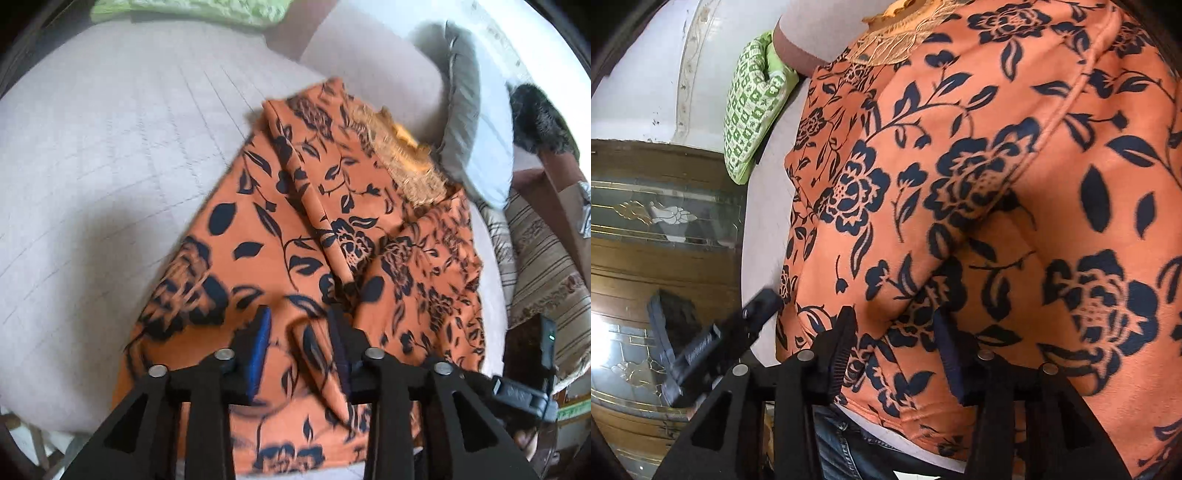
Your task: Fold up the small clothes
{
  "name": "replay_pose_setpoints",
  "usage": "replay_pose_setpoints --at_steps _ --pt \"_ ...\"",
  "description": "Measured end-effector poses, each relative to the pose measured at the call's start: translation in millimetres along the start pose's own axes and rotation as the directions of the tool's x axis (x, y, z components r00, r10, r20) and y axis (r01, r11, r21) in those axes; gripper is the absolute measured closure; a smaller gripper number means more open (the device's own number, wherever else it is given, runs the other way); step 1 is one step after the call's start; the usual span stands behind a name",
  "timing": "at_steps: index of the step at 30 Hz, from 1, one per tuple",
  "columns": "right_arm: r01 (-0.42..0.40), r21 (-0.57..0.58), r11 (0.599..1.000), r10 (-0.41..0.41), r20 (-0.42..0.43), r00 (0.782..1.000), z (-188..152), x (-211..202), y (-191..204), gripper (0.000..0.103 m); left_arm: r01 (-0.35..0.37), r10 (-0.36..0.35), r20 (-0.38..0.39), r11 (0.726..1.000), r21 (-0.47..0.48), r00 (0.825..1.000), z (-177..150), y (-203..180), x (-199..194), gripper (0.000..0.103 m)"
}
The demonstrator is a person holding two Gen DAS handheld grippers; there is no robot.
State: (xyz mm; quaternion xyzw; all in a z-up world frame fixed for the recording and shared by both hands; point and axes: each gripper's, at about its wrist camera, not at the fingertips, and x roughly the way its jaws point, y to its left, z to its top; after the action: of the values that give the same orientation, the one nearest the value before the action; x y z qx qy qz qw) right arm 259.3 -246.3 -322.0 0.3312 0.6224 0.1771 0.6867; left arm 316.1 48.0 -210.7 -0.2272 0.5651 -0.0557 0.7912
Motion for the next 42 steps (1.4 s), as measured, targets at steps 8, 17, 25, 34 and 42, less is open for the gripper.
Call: replay_pose_setpoints --at_steps 8,17,25,34,42 --pt "0.161 -0.073 0.984 -0.162 -0.012 0.987 2 10 10 0.098 -0.083 0.091 -0.055 0.988 0.13 0.994 -9 -30 37 0.093" --pt "0.227 -0.114 0.967 -0.231 -0.016 0.973 -9 8 14 0.098 -0.15 0.151 -0.029 0.989 0.017 0.988 -34 3 9 0.094" --pt "0.086 -0.154 0.984 -0.069 0.116 0.991 -30 -77 15 0.04 -0.122 0.124 0.105 0.992 -0.026 0.987 -45 29 -54 0.055" --pt "0.258 -0.026 0.966 -0.242 0.272 0.932 -37 -156 -65 0.039 -0.256 0.264 0.123 0.964 -0.078 0.957 -53 46 -66 0.051" --pt "0.338 0.042 0.94 -0.341 0.149 0.928 -9 -130 -103 0.049 -0.354 0.355 0.038 0.935 -0.028 0.934 -38 51 -26 0.045"
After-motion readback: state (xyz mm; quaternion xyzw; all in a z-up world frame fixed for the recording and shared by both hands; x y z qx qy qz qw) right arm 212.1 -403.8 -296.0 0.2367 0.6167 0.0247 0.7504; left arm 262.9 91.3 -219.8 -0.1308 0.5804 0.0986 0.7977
